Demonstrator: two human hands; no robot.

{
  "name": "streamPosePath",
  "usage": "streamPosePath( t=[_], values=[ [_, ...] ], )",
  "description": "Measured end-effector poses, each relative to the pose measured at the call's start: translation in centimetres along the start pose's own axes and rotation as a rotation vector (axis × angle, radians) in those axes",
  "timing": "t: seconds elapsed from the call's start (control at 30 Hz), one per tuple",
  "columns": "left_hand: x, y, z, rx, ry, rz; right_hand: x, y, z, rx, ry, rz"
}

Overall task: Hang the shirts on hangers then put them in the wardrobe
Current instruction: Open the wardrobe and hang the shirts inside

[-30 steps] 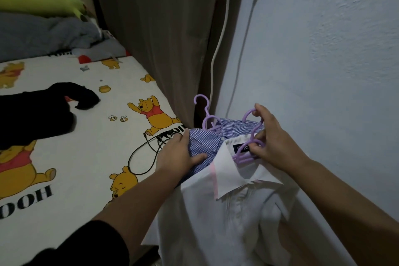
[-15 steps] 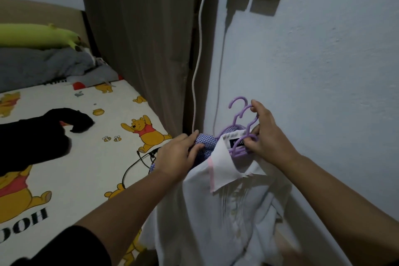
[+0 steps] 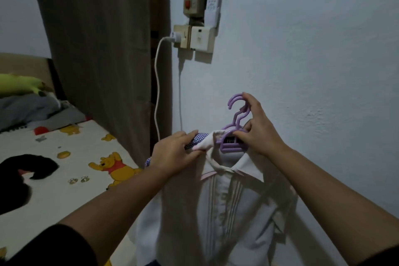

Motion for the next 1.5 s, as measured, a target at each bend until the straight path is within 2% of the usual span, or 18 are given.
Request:
streamPosePath(
  t=[0.13,0.33,0.53,0.63,0.7,0.8,0.9,1.13,1.4,1.5],
  values=[
    [1.1,-1.4,3.2,-0.055,0.058,0.065,4.6,1.0,0.4,-0.131,-0.086,0.024],
    [0.9,-2.6,8.2,-0.156,0.119,0.074,11.4,3.4,0.3,-0.269,-0.276,0.227],
    [-0.4,-3.4,13.5,-0.28,0.119,-0.012,16.0,6.8,0.7,-0.418,-0.282,0.353],
    [-1.5,-4.2,16.7,-0.339,0.097,-0.042,18.1,9.2,1.0,-0.498,-0.316,0.488],
    [-1.9,-4.2,18.7,-0.368,0.163,-0.049,19.5,10.7,0.8,-0.528,-0.336,0.572],
    [-2.1,-3.3,22.1,-0.481,0.345,-0.068,21.7,13.0,-0.5,-0.549,-0.293,0.651],
    [-1.6,-1.1,26.1,-0.684,0.447,-0.047,24.2,15.8,-2.7,-0.543,-0.242,0.738],
    [-1.1,3.5,35.1,-1.066,0.251,0.072,31.0,23.6,-8.4,-0.545,-0.025,0.965],
    [2.9,9.1,46.2,-1.222,0.513,0.075,37.0,32.7,-16.2,-0.612,0.228,1.057],
    [5.2,11.0,50.1,-1.27,0.622,0.125,39.4,36.0,-19.6,-0.633,0.432,1.021]
  ],
)
Point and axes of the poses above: each hand's wrist, its own y-axis away from the middle knuckle, its own x-axis out of the back of the hand, z = x × y, the point moved 10 cm from there along -y, towards the middle knuckle, and after that the axes turned 2 degrees about y, right-handed, at the moved point
